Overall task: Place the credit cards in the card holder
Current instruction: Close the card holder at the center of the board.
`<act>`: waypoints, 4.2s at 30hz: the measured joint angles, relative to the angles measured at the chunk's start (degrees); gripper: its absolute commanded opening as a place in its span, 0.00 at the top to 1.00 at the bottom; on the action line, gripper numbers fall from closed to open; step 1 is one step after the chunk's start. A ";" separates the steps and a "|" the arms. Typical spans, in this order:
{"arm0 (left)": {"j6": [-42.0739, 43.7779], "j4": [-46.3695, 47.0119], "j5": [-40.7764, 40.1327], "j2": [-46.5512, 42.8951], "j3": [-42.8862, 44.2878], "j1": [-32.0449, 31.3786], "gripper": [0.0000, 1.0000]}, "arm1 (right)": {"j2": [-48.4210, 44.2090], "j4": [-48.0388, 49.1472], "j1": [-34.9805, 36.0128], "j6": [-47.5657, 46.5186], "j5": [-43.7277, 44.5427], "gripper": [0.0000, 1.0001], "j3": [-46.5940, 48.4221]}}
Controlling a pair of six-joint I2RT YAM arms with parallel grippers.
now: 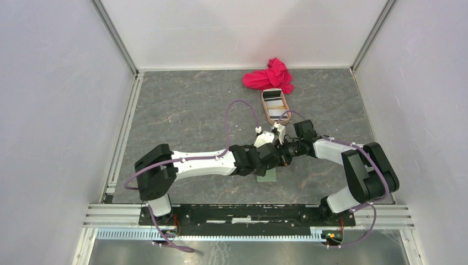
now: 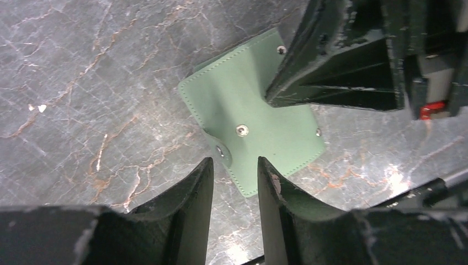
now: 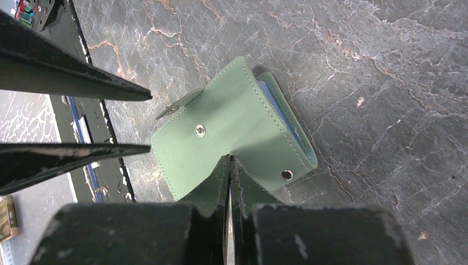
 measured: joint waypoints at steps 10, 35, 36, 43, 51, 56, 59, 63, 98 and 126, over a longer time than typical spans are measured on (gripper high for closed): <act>0.00 -2.47 -2.27 1.73 0.66 0.00 0.69 | 0.02 0.00 0.00 0.00 0.00 0.95 0.00; 1.11 -0.07 -1.05 2.75 0.31 0.02 0.98 | 0.02 0.00 0.00 0.00 0.00 0.95 0.00; 1.20 0.24 -0.85 2.75 0.13 0.04 0.98 | 0.02 0.00 0.00 0.00 0.00 0.95 0.00; 2.29 1.05 0.35 2.75 0.00 0.26 0.98 | 0.02 -0.02 0.00 0.00 -0.02 0.95 0.00; 2.93 2.16 1.95 3.02 0.00 0.94 0.98 | 0.02 -0.02 0.00 -0.02 -0.04 0.95 0.00; 3.74 3.72 3.19 4.35 0.00 1.05 0.98 | 0.02 -0.02 0.00 -0.11 -0.20 0.93 0.00; 3.82 4.09 3.41 4.63 0.00 1.05 0.98 | 0.02 -0.37 0.02 -0.79 -0.96 0.92 0.15; 3.82 4.46 3.52 4.63 -0.17 1.33 0.98 | 0.02 -0.66 0.02 -2.49 -1.64 0.91 0.22; 1.66 20.39 17.05 2.95 -8.79 6.56 0.77 | 2.08 -3.13 -0.07 -3.19 -2.34 0.91 2.12; -2.34 41.42 20.76 -38.51 -41.62 11.80 0.38 | -14.14 -17.31 1.25 -35.52 -2.03 0.02 6.67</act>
